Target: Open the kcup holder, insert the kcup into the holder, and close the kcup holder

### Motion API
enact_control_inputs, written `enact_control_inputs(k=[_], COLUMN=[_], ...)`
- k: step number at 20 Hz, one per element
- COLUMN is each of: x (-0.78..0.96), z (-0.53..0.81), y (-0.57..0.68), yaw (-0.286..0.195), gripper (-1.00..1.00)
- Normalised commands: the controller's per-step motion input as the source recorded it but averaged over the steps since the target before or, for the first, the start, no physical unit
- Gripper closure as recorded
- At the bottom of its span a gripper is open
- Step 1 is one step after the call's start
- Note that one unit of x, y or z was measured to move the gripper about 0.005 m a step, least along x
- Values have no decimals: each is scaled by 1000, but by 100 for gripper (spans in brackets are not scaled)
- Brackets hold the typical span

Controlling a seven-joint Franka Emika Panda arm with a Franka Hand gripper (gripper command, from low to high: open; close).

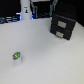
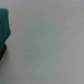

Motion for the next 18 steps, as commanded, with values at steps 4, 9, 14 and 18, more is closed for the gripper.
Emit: enact_control_inputs(k=[4,9,14,18], x=[-257,-363,-393,-378], z=[186,89,8,-9], y=[464,611,598,659], yaw=[-135,-188,-193,-185], gripper=[-100,-100,-100,-100])
